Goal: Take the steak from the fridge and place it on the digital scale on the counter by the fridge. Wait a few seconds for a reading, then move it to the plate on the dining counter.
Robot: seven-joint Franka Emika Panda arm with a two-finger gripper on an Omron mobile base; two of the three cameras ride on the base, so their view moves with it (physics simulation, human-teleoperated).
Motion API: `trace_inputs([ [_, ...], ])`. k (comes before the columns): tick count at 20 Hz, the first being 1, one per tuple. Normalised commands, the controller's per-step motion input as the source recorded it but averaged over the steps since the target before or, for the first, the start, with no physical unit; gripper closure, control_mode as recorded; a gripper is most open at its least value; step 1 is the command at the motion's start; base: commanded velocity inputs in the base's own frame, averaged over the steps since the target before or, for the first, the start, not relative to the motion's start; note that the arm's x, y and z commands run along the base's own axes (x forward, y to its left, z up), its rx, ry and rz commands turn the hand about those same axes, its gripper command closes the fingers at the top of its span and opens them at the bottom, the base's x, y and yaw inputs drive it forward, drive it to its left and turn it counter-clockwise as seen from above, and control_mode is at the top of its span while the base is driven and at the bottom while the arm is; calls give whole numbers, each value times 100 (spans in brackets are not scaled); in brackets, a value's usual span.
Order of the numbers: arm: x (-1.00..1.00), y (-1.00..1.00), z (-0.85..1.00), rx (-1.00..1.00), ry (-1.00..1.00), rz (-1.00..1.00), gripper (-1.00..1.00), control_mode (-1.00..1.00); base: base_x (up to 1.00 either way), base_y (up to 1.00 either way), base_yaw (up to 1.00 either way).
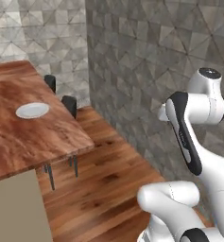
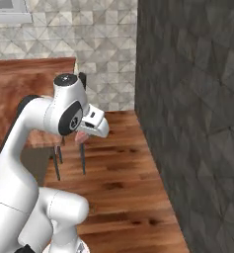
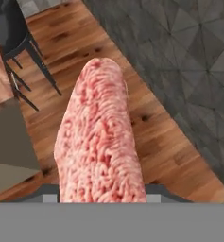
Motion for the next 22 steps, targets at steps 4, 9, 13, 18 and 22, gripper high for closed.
trace_inputs([
  [4, 0, 0, 0, 0, 0, 0, 100, 100, 55, -66, 67],
  [9, 0, 0, 0, 0, 0, 0, 100, 100, 55, -68, 66],
  [13, 0, 0, 0, 0, 0, 0, 100, 100, 56, -74, 63],
  [18, 0, 0, 0, 0, 0, 0, 100, 100, 57, -80, 59],
  [22, 0, 0, 0, 0, 0, 0, 100, 100, 56, -81, 59],
])
